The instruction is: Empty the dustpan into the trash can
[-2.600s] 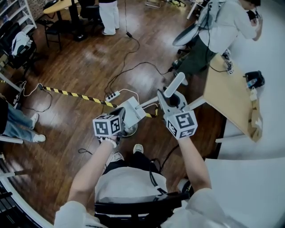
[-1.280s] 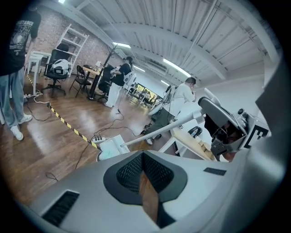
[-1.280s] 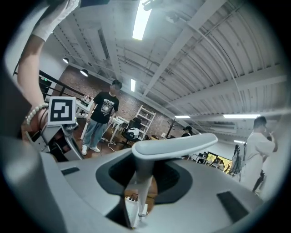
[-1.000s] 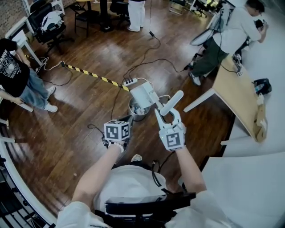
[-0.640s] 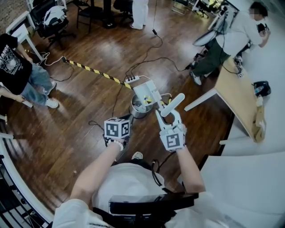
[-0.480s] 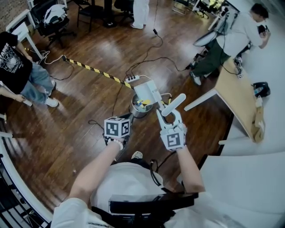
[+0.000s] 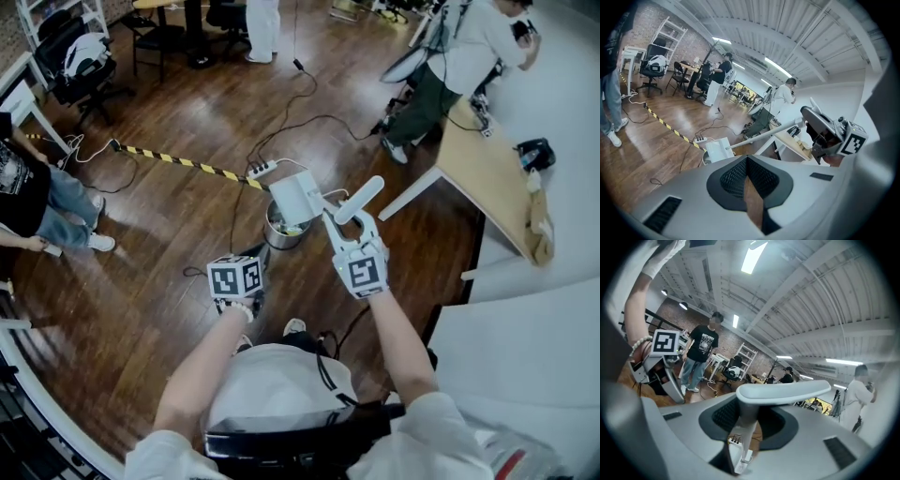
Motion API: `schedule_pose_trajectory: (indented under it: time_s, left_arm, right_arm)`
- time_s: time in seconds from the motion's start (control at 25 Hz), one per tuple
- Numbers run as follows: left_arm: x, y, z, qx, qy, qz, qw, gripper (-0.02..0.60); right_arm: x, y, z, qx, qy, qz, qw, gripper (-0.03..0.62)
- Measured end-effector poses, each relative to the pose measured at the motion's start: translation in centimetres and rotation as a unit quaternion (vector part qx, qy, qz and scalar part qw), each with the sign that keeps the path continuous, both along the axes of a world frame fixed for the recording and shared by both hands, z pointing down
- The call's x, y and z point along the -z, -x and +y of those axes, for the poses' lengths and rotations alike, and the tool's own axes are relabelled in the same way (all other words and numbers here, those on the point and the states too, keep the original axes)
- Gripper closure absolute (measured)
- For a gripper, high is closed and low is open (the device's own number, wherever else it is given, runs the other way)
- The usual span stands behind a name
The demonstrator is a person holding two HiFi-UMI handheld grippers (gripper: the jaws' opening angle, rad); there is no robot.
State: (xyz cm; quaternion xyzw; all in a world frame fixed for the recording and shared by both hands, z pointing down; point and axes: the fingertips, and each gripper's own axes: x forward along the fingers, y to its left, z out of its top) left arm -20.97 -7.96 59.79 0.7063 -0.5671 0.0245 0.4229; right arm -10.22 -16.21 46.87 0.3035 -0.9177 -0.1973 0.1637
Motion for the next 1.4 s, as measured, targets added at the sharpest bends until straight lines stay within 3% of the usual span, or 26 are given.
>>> schedule_pose_trajectory:
  time_s: [0.32,0.56,0.8,0.96,1.16,1.4]
  left_arm:
    - [-0.5,-1.5,-0.2,0.001,0.003,0.007,1.0000,0.594]
    - [-0.9,-1.9,0.4,0.002,0.012,-0.001,0.9999,0.594]
    - [-1.6,-3.2,-0.4,-0.019,0.020,-0.002,0.9996,0.594]
    - [-1.6,-5.8,-1.8,-0.051,0.021,-0.005,0.9985,0.594]
    - [-1.7,-9.9,-3.2,-0.095,0.027,-0.007,0.9951,0.594]
    - [-3.0,-14.4,-4.2,-0.132,0.041,-0.008,0.9903,0.594]
  right_arm:
    - [5.0,-1.3,-12.5,-0.111,0.031,-0.059,0.992,0.477]
    - [7.3,-4.0,-19.3,-0.198,0.089,-0.098,0.971,0.479]
    - [13.2,-10.5,-20.7,-0.270,0.081,-0.154,0.947,0.483]
    - [13.9,-16.8,-20.8,-0.318,0.093,-0.164,0.929,0.482]
    - [10.3,-25.0,-20.0,-0.374,0.122,-0.159,0.906,0.482]
    - [1.7,-32.5,-16.8,-0.426,0.175,-0.136,0.877,0.480]
